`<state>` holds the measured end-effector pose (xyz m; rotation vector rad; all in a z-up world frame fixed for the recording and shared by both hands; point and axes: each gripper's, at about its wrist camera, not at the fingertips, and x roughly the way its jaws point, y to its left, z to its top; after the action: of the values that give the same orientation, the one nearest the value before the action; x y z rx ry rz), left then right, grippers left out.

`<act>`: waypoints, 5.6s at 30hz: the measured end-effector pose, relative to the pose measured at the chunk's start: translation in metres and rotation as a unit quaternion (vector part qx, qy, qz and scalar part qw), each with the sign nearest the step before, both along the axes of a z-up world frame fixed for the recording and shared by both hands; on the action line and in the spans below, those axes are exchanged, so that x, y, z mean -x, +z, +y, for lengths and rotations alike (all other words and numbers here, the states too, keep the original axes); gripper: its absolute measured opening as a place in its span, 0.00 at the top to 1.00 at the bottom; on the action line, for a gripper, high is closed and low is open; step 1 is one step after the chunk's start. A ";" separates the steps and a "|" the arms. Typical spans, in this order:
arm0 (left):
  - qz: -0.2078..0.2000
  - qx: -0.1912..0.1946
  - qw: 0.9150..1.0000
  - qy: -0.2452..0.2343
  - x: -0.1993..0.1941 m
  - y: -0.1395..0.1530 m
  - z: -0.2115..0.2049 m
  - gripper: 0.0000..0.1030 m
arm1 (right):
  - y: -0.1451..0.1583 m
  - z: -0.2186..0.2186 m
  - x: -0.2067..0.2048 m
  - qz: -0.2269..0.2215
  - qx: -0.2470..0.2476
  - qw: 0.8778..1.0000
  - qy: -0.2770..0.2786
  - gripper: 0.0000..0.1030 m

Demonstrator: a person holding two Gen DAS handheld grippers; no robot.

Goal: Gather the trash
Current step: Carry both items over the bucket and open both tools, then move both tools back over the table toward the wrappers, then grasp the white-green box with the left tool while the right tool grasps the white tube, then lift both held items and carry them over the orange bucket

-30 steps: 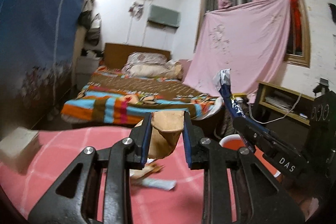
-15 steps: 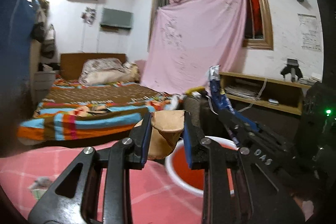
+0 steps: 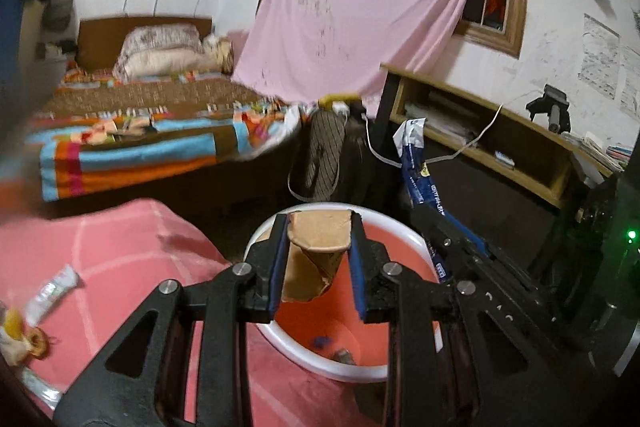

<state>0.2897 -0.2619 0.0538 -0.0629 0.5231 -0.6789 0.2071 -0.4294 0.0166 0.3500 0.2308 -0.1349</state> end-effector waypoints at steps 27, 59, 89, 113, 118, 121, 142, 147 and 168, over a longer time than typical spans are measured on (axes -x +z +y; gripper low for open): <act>0.103 -0.006 0.994 0.031 -0.027 -0.023 -0.018 0.70 | -0.015 -0.021 0.003 0.054 -0.046 0.997 -0.030 0.60; -0.143 0.023 0.932 0.333 0.087 0.027 0.223 0.15 | 0.049 0.151 0.044 -0.185 0.088 0.974 0.093 0.00; -0.031 -0.026 0.955 0.295 0.070 -0.022 0.286 0.18 | 0.011 0.226 -0.025 0.043 0.142 0.954 0.262 0.02; 0.122 -0.077 0.973 0.181 0.029 -0.054 0.258 1.00 | -0.027 0.257 -0.045 0.206 0.148 0.875 0.412 0.66; 0.120 -0.084 0.971 0.189 0.028 -0.053 0.257 1.00 | -0.029 0.260 -0.045 0.214 0.154 0.872 0.413 0.74; 0.119 -0.084 0.970 0.195 0.028 -0.052 0.259 1.00 | -0.030 0.260 -0.044 0.213 0.155 0.871 0.414 0.75; 0.030 -0.041 0.961 0.273 0.063 -0.025 0.273 1.00 | 0.004 0.249 -0.002 0.071 0.187 0.900 0.387 0.78; -0.015 -0.043 0.959 0.279 0.073 -0.013 0.261 1.00 | 0.018 0.231 0.011 0.010 0.173 0.919 0.353 0.78; -0.196 -0.041 0.967 0.158 0.089 0.045 0.137 1.00 | 0.050 0.128 0.053 -0.192 0.107 0.968 0.121 0.78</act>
<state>0.2008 -0.1252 0.0987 0.0643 0.1524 -0.3434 0.1541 -0.3016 0.0670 0.1259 -0.1258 0.1487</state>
